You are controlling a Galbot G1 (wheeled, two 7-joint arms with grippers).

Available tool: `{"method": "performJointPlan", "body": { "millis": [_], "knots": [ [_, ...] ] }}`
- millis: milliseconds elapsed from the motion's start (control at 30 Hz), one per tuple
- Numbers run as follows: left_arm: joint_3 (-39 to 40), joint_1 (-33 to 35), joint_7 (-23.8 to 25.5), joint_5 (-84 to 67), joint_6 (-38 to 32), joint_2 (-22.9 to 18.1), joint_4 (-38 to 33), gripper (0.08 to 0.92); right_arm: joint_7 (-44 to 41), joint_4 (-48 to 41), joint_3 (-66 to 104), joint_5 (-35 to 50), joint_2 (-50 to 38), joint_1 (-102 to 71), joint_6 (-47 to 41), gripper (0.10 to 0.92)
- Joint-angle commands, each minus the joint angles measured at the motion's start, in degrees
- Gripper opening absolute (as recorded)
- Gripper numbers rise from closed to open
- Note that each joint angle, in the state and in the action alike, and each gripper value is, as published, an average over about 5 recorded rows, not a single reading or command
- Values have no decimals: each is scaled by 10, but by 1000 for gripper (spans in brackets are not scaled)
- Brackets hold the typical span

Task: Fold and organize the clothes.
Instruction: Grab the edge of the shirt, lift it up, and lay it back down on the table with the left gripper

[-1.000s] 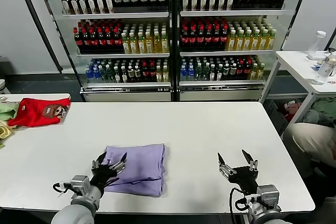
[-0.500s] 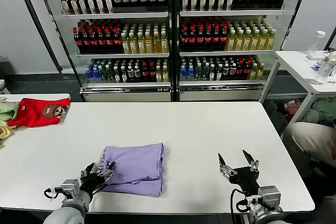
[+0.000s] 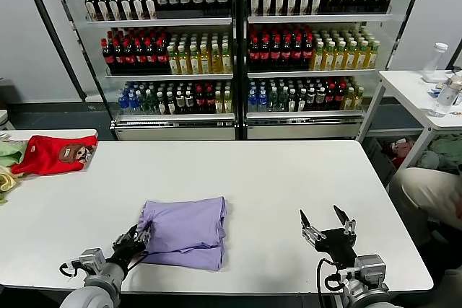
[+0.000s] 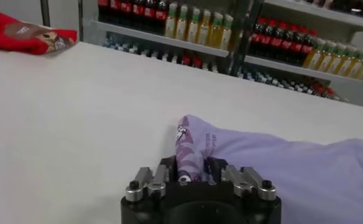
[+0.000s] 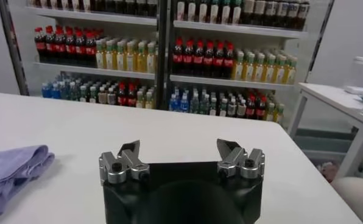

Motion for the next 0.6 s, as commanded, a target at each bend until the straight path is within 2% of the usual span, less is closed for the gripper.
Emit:
{"method": "performJointPlan", "body": {
  "millis": [33, 167, 300, 467, 600],
  "knots": [
    [-5, 2, 4, -21, 4, -2, 7, 356, 0, -2, 1, 1, 0, 1, 1, 823],
    [-30, 15, 1, -17, 6, 1, -25, 243, -1, -3, 0, 1, -1, 2, 2, 823],
    [-102, 38, -4, -26, 14, 11, -87, 148, -1, -3, 0, 2, -2, 2, 2, 823],
    [-230, 50, -7, -43, 55, 40, -139, 136, -1, -7, -2, 4, -4, 6, 2, 823],
    [-342, 61, 17, -9, 70, 88, -124, 136, -2, -11, -4, 6, -3, 9, 3, 823]
  ]
}}
